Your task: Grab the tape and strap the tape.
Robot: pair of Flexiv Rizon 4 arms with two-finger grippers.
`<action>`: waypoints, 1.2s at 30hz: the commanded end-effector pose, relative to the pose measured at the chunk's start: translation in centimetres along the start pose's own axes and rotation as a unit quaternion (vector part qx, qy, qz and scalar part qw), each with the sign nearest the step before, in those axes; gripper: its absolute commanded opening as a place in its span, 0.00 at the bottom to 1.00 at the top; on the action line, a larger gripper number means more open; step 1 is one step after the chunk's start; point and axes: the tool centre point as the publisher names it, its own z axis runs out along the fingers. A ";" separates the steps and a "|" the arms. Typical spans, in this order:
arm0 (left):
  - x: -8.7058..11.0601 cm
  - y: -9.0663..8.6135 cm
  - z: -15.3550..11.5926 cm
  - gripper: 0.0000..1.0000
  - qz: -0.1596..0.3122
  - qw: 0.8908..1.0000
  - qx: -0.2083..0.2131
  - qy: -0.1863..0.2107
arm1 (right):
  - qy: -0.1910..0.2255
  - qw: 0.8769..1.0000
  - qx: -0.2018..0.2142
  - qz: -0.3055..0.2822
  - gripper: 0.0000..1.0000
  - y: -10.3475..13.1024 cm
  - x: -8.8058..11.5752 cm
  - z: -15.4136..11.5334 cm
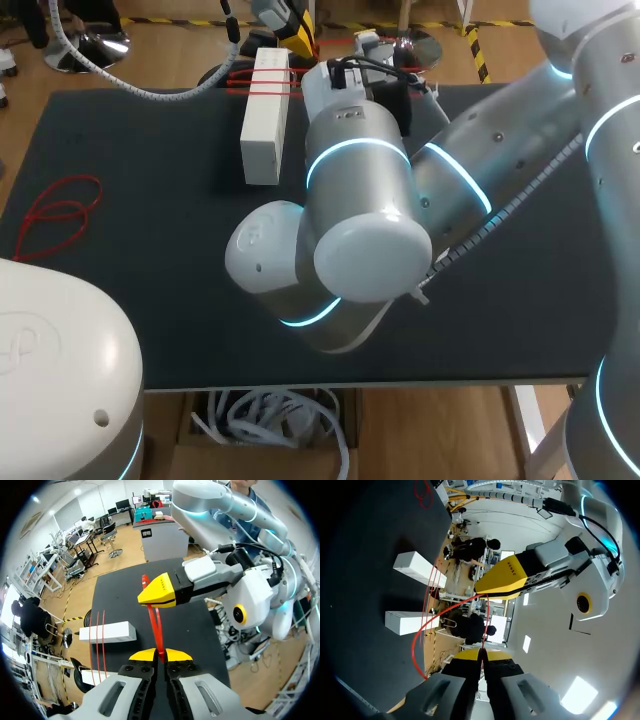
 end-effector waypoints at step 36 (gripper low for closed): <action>0.1 -0.1 -0.1 0.00 -0.001 1.000 -0.002 0.000 | 0.004 1.000 -0.025 -0.010 0.00 3.9 -0.2 0.5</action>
